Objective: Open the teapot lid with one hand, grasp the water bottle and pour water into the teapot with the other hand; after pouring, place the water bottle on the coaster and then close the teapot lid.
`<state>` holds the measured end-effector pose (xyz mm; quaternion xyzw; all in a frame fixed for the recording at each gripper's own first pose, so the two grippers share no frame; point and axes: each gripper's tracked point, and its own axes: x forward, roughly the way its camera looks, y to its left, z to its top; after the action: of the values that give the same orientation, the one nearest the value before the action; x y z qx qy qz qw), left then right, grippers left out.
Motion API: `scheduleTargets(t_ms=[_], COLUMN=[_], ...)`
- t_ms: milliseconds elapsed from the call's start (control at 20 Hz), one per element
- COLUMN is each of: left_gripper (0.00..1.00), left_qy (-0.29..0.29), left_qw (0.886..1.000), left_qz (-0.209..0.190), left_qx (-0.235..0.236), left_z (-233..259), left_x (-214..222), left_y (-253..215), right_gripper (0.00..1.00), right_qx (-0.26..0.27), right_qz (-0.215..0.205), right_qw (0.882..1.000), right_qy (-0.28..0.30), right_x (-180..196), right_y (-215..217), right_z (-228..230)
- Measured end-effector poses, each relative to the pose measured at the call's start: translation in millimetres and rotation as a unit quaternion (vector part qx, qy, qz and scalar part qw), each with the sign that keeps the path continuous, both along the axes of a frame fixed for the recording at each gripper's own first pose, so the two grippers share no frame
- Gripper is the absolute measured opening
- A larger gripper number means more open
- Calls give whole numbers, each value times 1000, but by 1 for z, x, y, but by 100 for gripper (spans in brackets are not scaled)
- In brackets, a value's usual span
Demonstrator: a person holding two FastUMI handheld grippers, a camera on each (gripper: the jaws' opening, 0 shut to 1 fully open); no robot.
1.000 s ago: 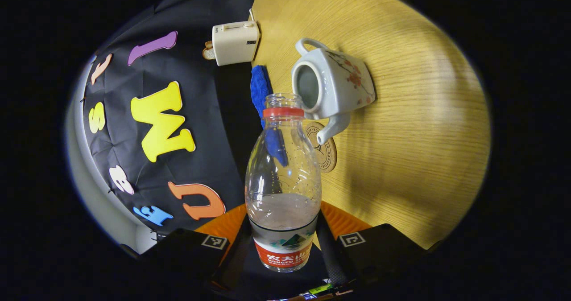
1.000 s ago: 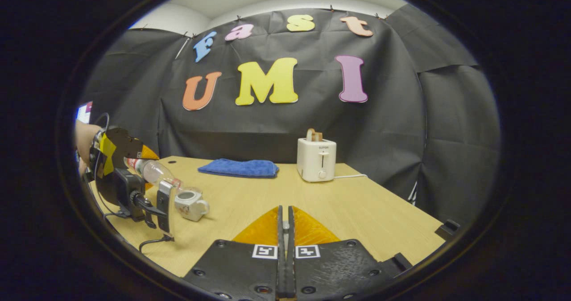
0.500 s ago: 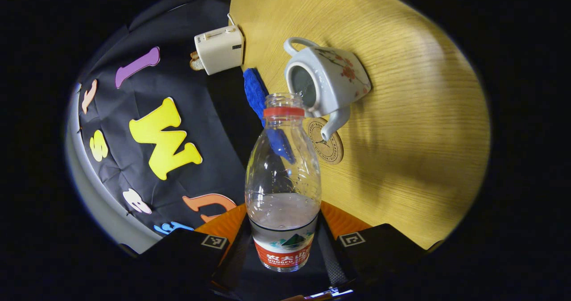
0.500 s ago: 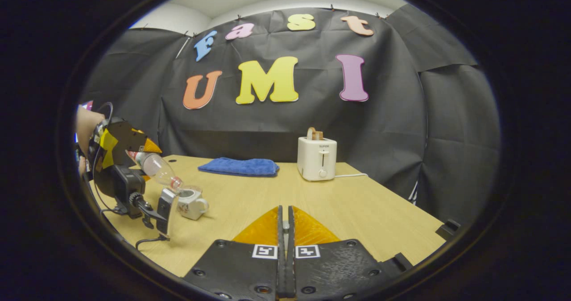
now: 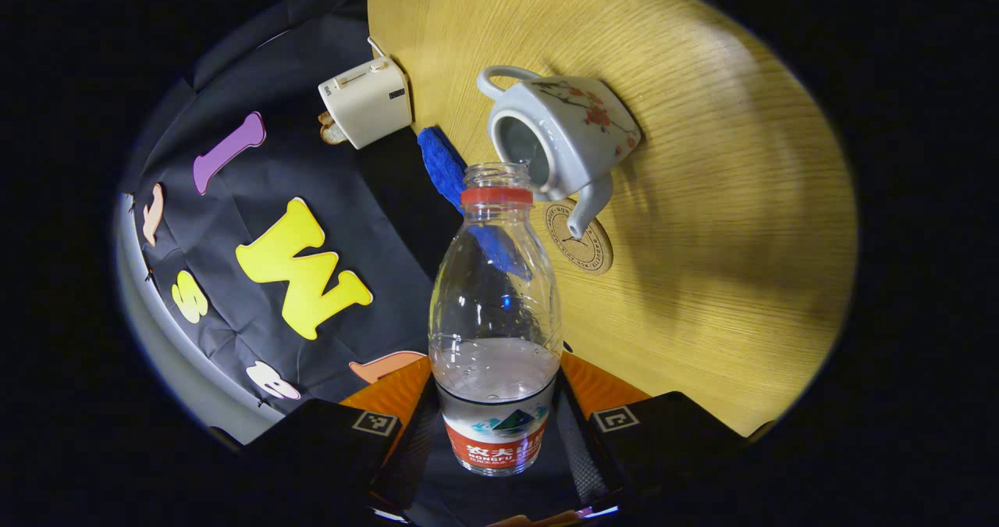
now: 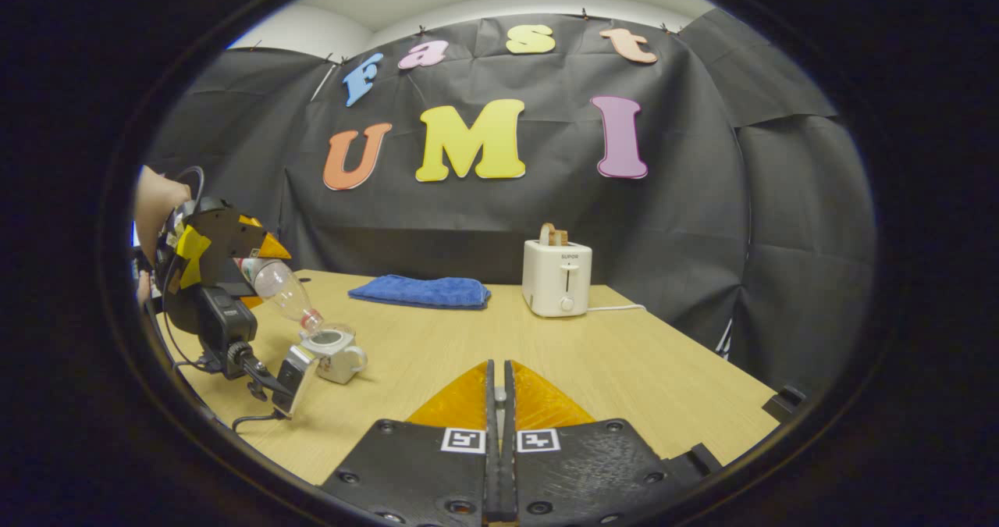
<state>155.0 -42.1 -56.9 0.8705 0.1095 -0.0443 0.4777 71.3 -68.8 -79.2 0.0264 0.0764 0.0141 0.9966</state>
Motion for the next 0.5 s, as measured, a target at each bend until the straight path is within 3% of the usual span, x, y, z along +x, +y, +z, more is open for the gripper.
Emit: scheduleTargets(t_ms=[500], left_gripper=[76], left_qy=[-6], left_qw=[999], left_qz=[1], left_qx=[46], left_z=[7], left_x=[3], left_y=[-2], right_gripper=[0], right_qx=[2], right_qz=[2], right_qw=[1000], right_qy=[-1], right_x=[1], right_y=[-2], right_z=[0])
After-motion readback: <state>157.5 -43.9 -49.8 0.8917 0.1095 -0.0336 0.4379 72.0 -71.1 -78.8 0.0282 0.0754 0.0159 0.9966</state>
